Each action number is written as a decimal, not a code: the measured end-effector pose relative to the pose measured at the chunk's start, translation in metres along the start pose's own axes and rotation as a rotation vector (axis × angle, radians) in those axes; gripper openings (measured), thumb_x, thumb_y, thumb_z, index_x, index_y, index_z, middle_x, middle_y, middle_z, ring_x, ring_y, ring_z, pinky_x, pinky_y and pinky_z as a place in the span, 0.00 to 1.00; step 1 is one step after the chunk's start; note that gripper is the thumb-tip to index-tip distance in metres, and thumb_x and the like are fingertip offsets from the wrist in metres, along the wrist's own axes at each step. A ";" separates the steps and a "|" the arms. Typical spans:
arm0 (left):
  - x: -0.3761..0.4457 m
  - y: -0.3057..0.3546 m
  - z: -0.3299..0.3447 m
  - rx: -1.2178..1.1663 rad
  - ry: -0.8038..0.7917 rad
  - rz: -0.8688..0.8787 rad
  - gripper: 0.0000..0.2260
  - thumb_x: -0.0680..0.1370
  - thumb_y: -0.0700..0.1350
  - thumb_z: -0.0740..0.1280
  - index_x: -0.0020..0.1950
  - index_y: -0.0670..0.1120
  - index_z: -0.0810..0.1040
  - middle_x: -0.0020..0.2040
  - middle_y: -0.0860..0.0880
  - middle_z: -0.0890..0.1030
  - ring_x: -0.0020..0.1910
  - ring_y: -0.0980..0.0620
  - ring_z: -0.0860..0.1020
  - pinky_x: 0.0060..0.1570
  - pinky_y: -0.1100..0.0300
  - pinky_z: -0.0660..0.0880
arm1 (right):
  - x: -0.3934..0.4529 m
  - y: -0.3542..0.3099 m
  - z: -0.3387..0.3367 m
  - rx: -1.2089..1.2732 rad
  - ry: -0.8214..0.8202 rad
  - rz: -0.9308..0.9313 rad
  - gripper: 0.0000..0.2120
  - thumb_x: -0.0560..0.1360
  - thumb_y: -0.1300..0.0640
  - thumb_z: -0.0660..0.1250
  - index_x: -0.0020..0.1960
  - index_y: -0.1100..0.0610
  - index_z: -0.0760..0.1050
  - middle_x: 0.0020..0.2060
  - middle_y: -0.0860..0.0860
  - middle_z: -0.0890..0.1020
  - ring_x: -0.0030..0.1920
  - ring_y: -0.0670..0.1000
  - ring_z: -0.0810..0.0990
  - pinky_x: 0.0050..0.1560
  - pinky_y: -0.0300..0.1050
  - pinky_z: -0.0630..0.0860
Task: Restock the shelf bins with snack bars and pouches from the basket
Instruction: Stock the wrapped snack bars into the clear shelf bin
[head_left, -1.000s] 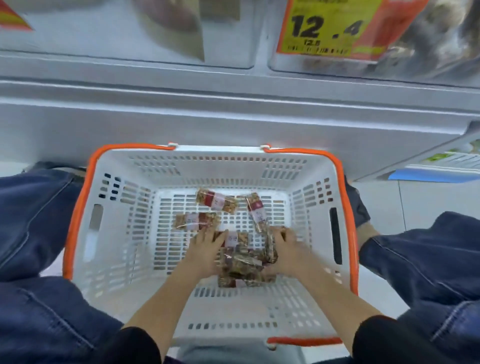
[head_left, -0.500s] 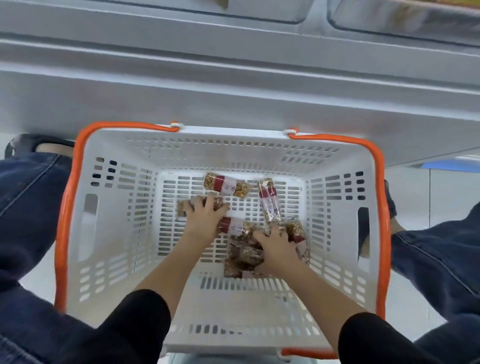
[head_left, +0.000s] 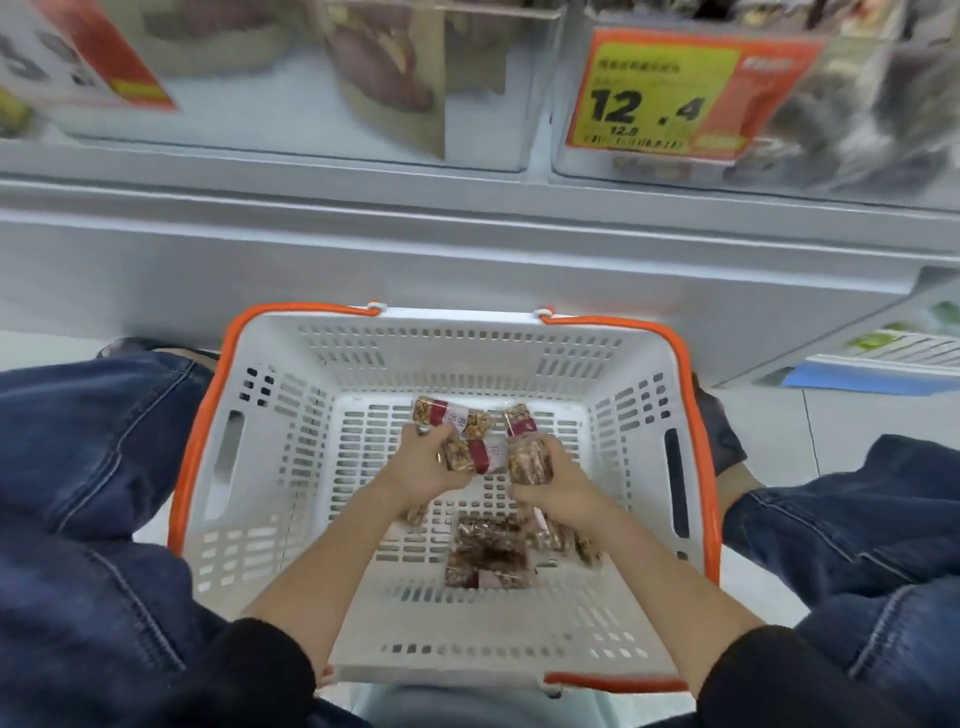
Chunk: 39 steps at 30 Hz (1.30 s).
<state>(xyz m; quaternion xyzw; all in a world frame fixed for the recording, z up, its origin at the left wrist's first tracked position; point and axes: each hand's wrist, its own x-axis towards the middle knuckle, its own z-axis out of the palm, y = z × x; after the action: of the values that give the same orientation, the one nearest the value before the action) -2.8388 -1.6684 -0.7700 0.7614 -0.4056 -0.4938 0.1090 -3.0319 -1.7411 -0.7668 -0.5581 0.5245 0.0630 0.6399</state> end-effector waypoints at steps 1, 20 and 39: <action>-0.007 0.008 -0.007 -0.025 0.040 0.029 0.17 0.72 0.50 0.73 0.57 0.54 0.70 0.59 0.44 0.64 0.52 0.47 0.70 0.41 0.63 0.67 | -0.007 -0.008 -0.002 0.037 0.029 -0.021 0.29 0.72 0.62 0.73 0.65 0.45 0.62 0.55 0.51 0.77 0.44 0.44 0.79 0.35 0.29 0.74; -0.153 0.315 -0.128 -0.288 0.678 0.791 0.11 0.72 0.54 0.71 0.42 0.55 0.69 0.49 0.49 0.70 0.42 0.58 0.71 0.38 0.73 0.66 | -0.211 -0.219 -0.232 0.401 0.900 -0.763 0.30 0.68 0.45 0.73 0.64 0.52 0.65 0.56 0.50 0.77 0.54 0.51 0.78 0.57 0.52 0.76; -0.030 0.462 -0.092 0.187 0.623 0.797 0.34 0.74 0.62 0.61 0.76 0.61 0.50 0.73 0.36 0.57 0.73 0.37 0.53 0.70 0.44 0.55 | -0.126 -0.246 -0.295 0.013 1.319 -0.869 0.26 0.82 0.62 0.52 0.78 0.59 0.49 0.77 0.58 0.51 0.75 0.57 0.56 0.66 0.38 0.55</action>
<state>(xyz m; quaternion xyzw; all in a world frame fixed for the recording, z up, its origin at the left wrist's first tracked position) -3.0024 -1.9676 -0.4429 0.6650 -0.6551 -0.1253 0.3360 -3.1007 -1.9991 -0.4628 -0.6316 0.5309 -0.5396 0.1673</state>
